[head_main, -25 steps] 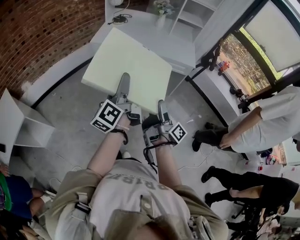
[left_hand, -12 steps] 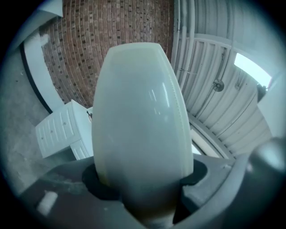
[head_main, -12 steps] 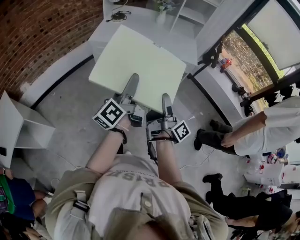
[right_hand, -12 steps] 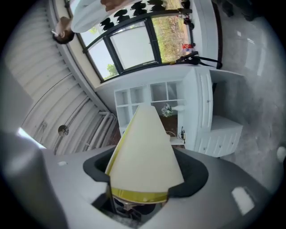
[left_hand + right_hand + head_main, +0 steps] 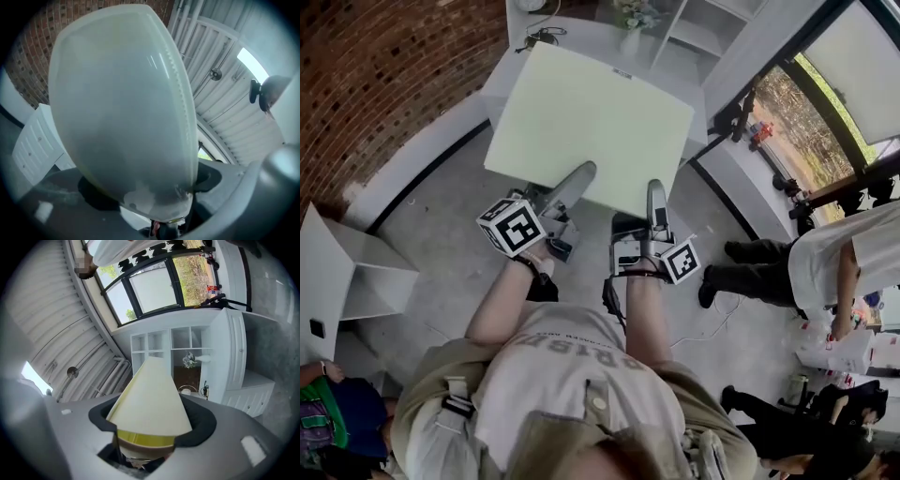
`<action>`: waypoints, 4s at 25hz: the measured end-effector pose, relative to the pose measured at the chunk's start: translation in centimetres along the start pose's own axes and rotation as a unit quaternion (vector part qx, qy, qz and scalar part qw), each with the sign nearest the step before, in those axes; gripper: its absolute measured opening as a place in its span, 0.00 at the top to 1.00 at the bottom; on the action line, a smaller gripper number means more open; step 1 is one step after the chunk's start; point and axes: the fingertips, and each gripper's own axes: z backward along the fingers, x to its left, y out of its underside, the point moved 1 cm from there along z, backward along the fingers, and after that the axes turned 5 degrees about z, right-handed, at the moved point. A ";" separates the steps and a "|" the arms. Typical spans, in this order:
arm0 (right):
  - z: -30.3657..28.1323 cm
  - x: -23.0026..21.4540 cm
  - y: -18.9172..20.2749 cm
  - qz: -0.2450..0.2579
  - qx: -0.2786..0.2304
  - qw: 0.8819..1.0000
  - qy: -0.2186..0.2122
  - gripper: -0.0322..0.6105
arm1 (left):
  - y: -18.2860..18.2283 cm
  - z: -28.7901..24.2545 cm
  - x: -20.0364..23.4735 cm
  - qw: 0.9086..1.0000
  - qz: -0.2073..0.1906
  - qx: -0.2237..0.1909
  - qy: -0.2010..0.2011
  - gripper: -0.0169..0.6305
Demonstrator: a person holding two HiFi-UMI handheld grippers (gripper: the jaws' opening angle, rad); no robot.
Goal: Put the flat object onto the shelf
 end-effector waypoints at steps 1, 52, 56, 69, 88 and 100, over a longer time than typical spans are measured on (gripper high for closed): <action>-0.8 -0.2 0.1 -0.001 -0.006 1.000 0.000 0.46 | -0.6 -0.2 0.5 1.000 0.000 0.006 0.003 0.32; -36.3 -13.3 -17.3 0.027 -0.008 1.000 -0.007 0.47 | -19.1 -29.4 18.6 0.999 0.021 -0.040 0.025 0.39; -38.9 -14.1 -19.0 0.023 0.002 1.000 -0.012 0.47 | -19.9 -32.1 18.8 0.998 0.013 -0.054 0.031 0.40; -45.6 -16.1 -21.5 0.028 0.036 0.999 -0.019 0.47 | -22.2 -37.6 21.5 0.998 0.011 -0.062 0.020 0.40; -56.7 -18.4 -23.2 0.062 0.004 0.998 -0.018 0.47 | -29.7 -47.1 27.5 0.997 0.024 -0.034 0.057 0.40; -62.3 -19.6 -24.0 0.063 -0.013 0.998 0.023 0.46 | -33.4 -51.7 30.9 0.997 0.057 -0.025 0.048 0.39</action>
